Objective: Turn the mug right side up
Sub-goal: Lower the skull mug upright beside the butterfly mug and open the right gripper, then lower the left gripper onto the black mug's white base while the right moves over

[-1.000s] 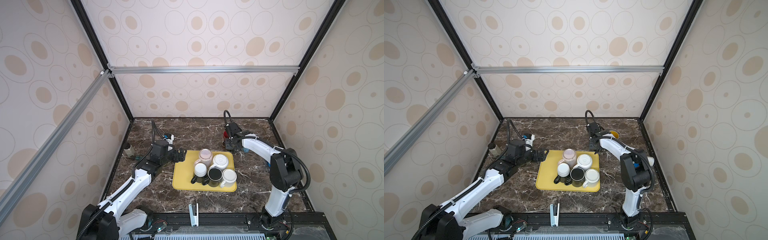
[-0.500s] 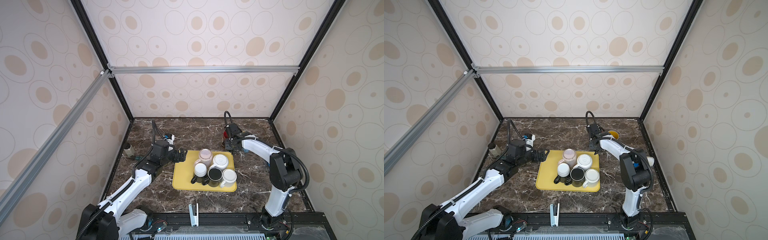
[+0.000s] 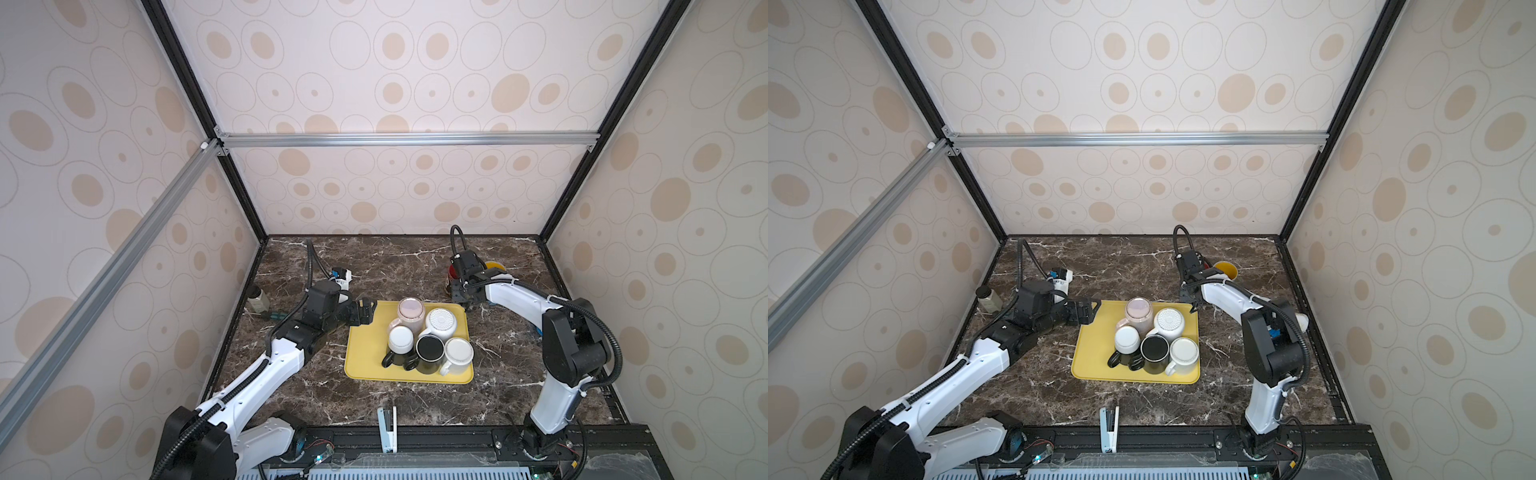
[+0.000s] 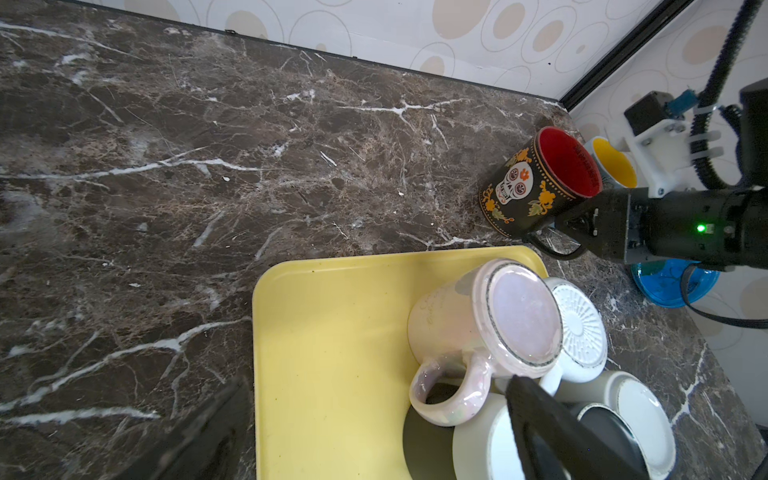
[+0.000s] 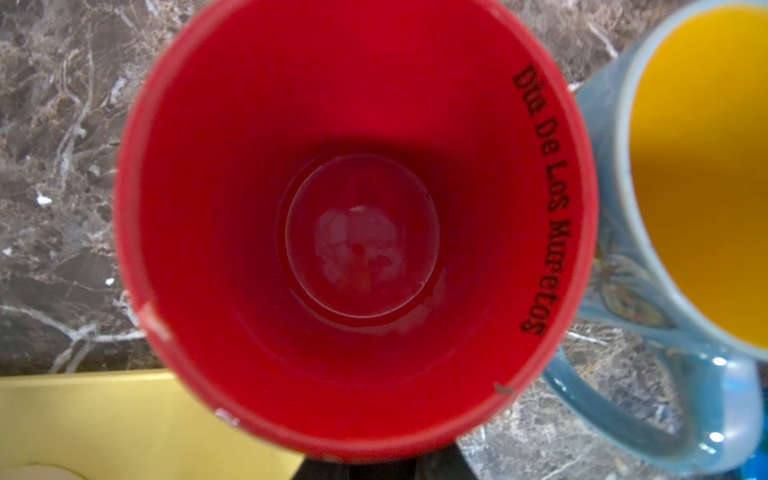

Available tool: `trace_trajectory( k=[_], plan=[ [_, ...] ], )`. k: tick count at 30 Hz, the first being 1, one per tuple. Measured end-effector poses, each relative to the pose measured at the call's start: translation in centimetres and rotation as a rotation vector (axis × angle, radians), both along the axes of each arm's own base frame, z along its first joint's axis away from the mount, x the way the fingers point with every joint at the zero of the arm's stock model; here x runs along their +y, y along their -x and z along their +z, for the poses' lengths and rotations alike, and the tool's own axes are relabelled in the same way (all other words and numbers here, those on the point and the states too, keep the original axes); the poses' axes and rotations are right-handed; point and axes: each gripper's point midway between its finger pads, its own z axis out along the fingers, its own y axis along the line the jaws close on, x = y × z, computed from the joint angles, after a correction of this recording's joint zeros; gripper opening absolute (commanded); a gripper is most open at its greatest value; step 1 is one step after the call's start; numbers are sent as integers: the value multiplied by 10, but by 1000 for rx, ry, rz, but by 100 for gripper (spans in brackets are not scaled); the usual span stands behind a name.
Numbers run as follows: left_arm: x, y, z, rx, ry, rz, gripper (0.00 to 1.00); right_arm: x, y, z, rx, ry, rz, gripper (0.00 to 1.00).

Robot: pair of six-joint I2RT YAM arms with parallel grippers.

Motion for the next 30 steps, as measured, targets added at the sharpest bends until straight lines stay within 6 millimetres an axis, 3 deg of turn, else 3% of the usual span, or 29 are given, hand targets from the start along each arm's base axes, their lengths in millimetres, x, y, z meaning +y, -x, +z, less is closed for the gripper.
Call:
trace_trajectory(
  k=[7, 11, 15, 19, 22, 24, 27, 30],
  plan=[
    [1, 1, -3, 5, -18, 10, 100, 1, -1, 13, -29, -11, 5, 40],
    [12, -1, -8, 19, -74, 69, 100, 0, 0, 27, -57, -24, 6, 41],
    [23, -5, -6, 8, -112, 124, 100, -4, 7, 58, -111, -29, 7, 41],
    [28, -4, 8, -72, -77, 149, 100, -5, 25, 98, -205, -32, 30, 41],
    [30, -1, 20, -84, -42, 168, 100, 11, 52, 120, -263, -34, 117, 40],
    [20, -5, 22, -57, -31, 135, 100, 29, 67, 129, -286, -43, 184, 40],
    [-1, -4, 15, -8, -16, 53, 100, 57, 89, 133, -281, -53, 276, 40],
    [-19, 16, 4, 40, -30, -32, 95, 76, 111, 128, -243, -43, 347, 38]
  ],
)
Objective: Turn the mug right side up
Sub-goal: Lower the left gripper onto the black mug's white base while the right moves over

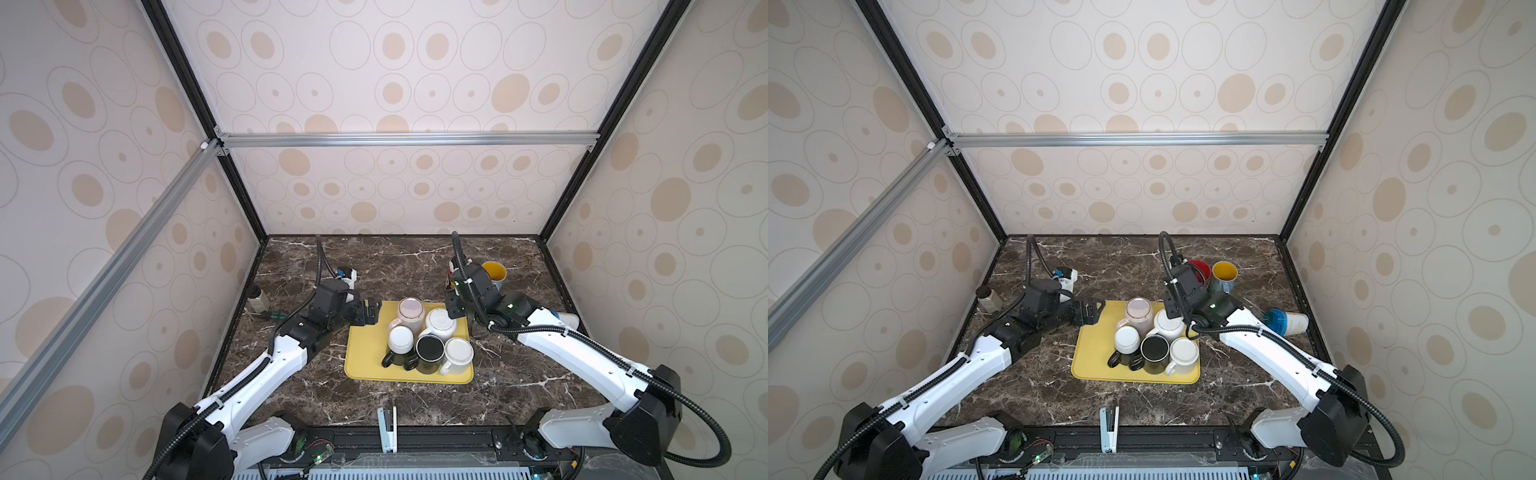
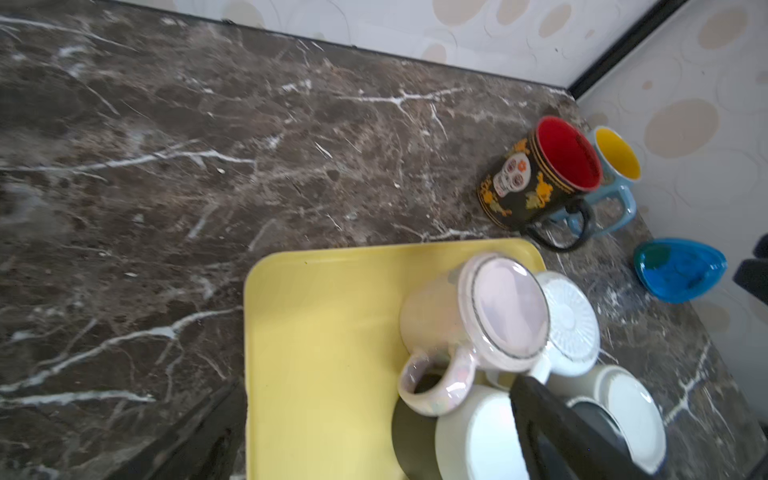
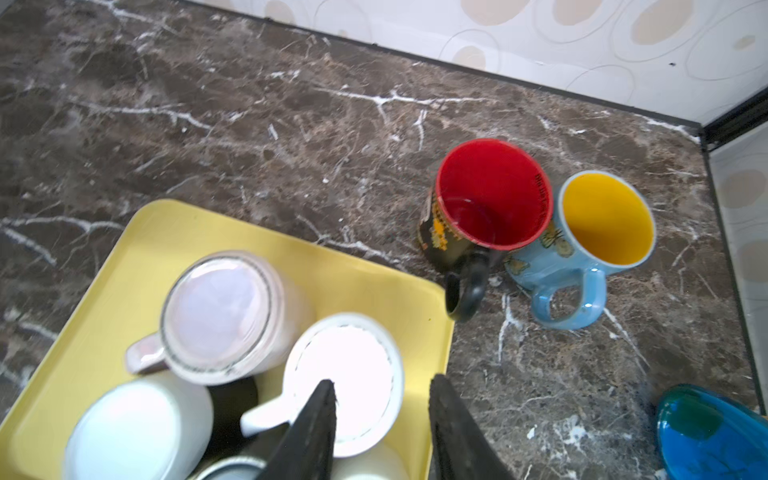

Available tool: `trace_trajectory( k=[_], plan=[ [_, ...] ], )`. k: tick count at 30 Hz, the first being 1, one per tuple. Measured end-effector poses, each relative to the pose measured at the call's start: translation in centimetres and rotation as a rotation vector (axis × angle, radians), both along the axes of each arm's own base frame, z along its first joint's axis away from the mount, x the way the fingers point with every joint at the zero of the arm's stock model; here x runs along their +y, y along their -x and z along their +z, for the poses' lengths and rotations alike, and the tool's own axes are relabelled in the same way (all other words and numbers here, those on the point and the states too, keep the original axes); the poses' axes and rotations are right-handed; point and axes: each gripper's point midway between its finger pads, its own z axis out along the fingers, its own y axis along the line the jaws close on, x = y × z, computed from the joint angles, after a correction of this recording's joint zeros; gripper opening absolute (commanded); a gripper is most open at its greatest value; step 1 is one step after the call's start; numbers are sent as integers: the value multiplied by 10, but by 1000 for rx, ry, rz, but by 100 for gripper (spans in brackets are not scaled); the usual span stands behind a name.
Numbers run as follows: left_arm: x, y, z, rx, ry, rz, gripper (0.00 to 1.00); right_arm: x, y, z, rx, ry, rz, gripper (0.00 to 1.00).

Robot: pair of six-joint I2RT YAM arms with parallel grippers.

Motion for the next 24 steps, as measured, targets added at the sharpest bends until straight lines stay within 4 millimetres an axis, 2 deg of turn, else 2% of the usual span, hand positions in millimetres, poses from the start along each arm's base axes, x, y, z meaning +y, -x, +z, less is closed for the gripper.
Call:
trace_trajectory(
  k=[5, 6, 11, 14, 18, 24],
  plan=[
    [-21, 37, -5, 26, -30, -115, 88, 12, 21, 4, 27, 22, 63, 38],
    [-22, 43, -7, 35, -41, -130, 87, 12, 23, 6, 27, 19, 69, 38],
    [-22, 73, -33, 98, -116, -189, 69, 12, 32, 19, 10, -13, 90, 35],
    [-21, 86, -49, 145, -157, -215, 66, 8, 35, 29, -15, -31, 89, 34],
    [-26, 91, -61, 180, -185, -230, 63, 2, 38, 35, -39, -41, 83, 33],
    [-32, 95, -84, 228, -252, -243, 57, -3, 40, 29, -42, -29, 74, 33]
  ],
)
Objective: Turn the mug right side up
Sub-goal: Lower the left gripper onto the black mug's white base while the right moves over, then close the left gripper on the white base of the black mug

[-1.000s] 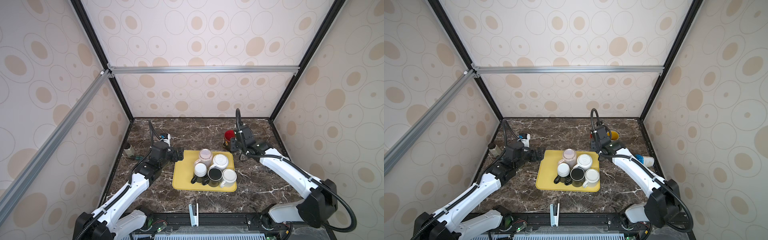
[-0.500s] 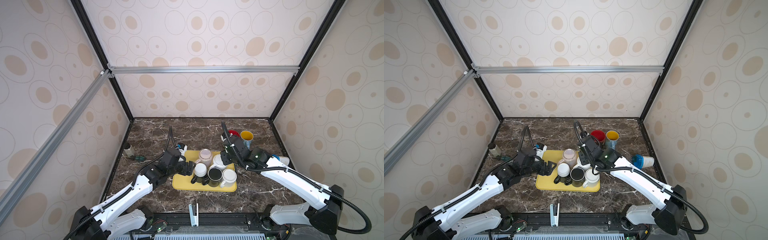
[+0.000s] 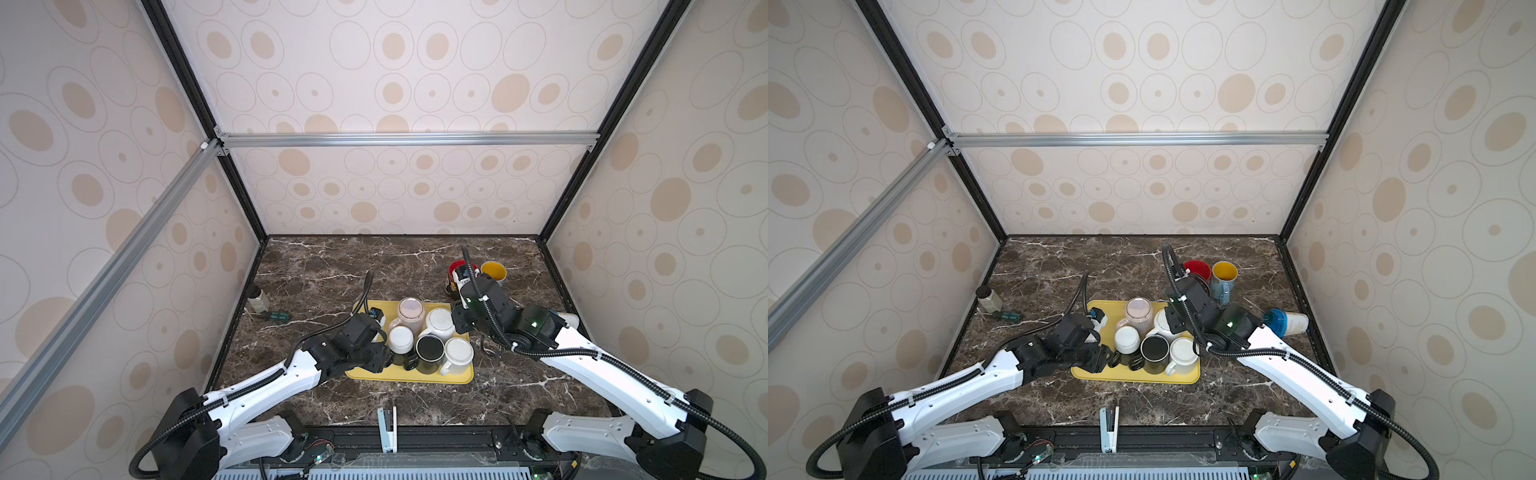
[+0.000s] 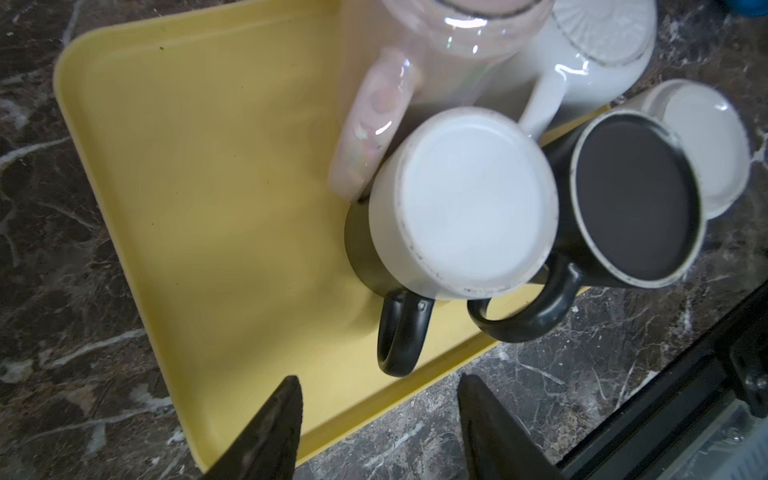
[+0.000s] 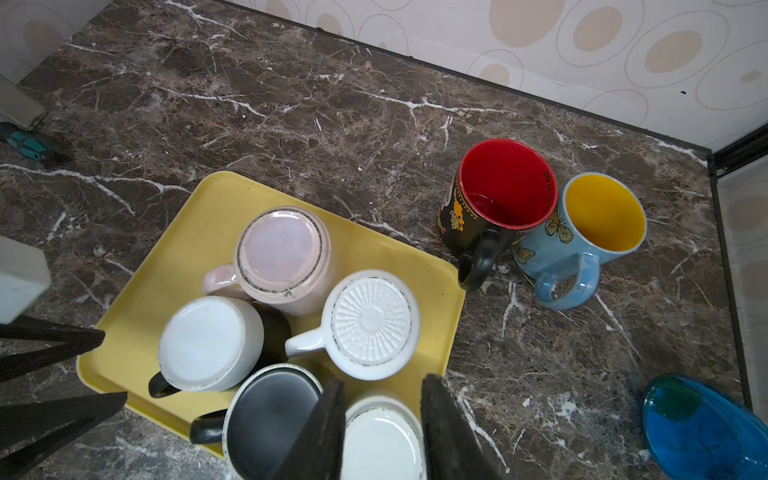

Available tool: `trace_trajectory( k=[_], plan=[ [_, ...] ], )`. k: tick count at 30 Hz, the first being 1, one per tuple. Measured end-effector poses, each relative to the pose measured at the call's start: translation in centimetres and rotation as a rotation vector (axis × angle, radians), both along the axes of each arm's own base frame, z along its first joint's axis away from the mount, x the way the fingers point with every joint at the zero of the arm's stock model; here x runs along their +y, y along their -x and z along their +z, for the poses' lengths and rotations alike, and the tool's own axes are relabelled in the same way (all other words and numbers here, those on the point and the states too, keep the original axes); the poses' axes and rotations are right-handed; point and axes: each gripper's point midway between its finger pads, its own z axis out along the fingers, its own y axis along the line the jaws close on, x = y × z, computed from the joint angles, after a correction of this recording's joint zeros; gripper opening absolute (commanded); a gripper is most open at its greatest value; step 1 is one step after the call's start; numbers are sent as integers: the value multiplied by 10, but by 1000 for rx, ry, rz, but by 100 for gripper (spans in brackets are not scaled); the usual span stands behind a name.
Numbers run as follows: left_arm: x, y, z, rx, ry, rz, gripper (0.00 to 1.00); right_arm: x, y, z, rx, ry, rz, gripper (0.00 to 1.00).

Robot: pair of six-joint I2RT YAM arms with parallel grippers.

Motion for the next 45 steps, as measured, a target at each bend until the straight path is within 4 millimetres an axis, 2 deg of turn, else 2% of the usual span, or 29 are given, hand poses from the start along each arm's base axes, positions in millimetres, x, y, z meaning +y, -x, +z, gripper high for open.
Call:
trace_trajectory(
  k=[4, 11, 30, 45],
  plan=[
    [-2, 0, -10, 11, -35, -4, 51, 2, -1, -1, -1, -1, 0, 33],
    [-10, 2, -22, 22, -64, -27, 47, 3, -3, -5, 1, 1, 1, 33],
    [-29, -13, -38, 26, -101, -43, 41, 4, -5, -21, 15, 21, -4, 33],
    [-41, -18, -39, 13, -65, -44, 19, 4, -7, -25, 9, 18, -15, 32]
  ],
)
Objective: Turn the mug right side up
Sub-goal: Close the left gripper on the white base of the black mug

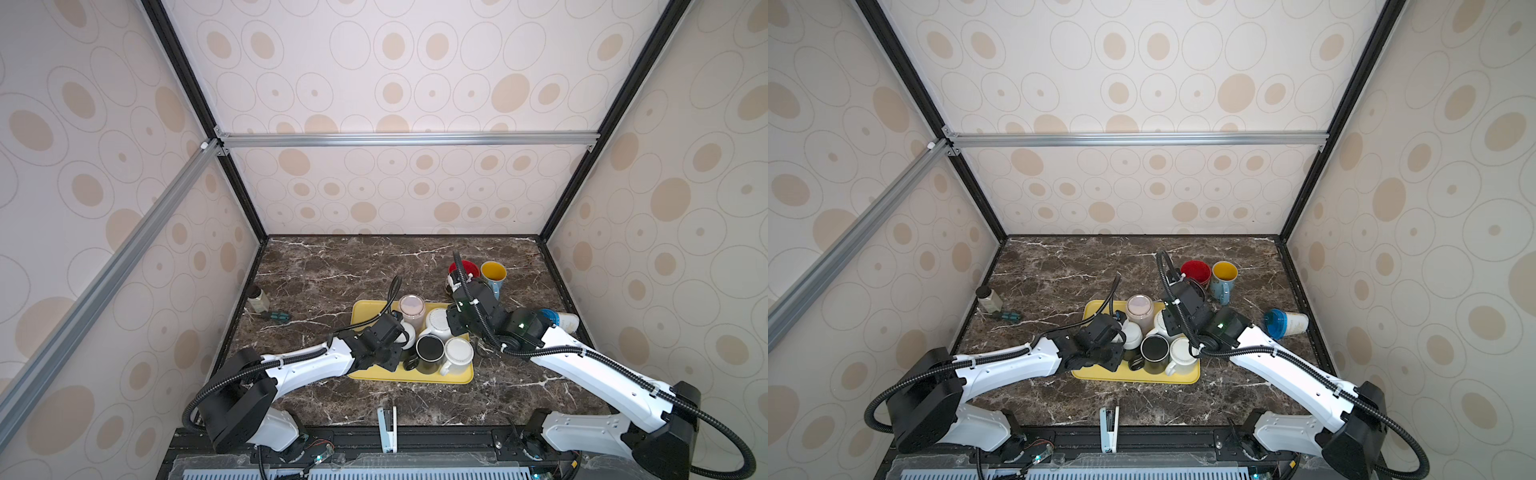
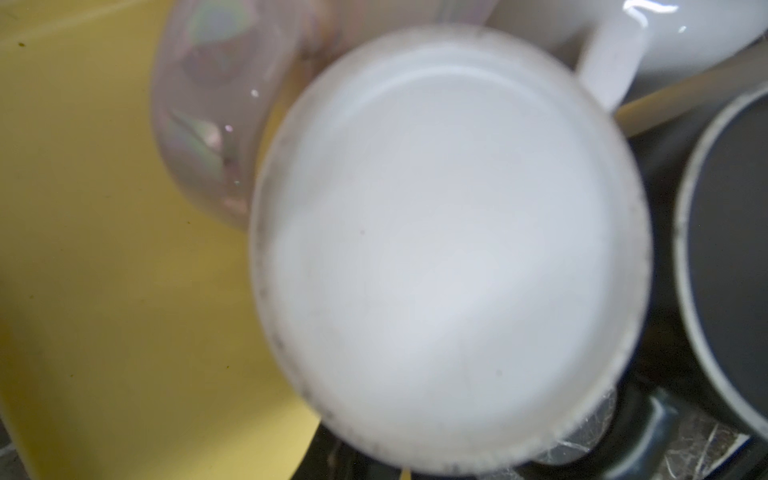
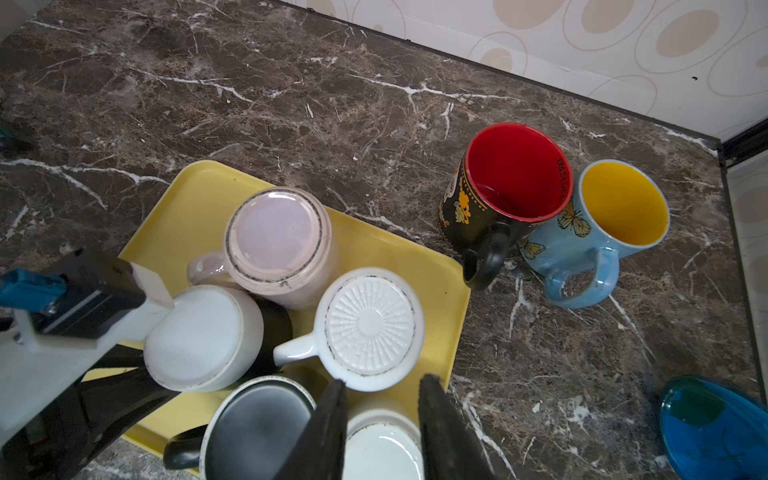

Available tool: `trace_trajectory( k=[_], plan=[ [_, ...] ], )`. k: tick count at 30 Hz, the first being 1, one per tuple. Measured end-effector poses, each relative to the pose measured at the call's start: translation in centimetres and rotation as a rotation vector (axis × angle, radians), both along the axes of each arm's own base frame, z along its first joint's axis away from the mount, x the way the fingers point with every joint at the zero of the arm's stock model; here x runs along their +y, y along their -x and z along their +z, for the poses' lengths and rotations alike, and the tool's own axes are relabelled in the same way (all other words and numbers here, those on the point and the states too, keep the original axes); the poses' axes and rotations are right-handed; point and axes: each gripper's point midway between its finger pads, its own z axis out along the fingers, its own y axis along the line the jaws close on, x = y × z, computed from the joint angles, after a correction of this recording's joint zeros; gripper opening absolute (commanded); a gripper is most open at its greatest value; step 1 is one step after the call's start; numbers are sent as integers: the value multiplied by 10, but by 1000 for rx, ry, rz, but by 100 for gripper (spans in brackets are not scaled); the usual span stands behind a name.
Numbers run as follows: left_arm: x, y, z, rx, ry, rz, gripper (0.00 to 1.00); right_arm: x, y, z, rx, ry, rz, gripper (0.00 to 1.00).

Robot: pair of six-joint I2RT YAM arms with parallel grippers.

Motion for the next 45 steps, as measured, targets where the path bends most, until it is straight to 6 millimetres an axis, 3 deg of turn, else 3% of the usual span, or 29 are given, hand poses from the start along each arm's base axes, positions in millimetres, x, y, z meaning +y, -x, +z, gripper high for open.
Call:
trace_trajectory(
  k=[6, 10, 24, 34, 42, 45],
  plan=[
    [1, -1, 0, -7, -3, 8, 13, -1, 1, -4, 6, -1, -5, 31],
    [1, -2, 0, -9, -4, 10, 0, -1, 1, -4, 7, -6, -8, 31],
    [19, 7, 5, -30, -23, 25, 0, 6, 0, -1, 11, -50, -5, 30],
    [37, 20, 32, -46, -13, 28, 0, 20, -1, -5, 29, -90, 27, 29],
    [38, 27, 46, -37, 11, 14, 0, 25, 0, -6, 43, -108, 43, 29],
    [36, 30, 62, -43, 46, 3, 0, 27, 0, -2, 37, -136, 40, 29]
  ],
)
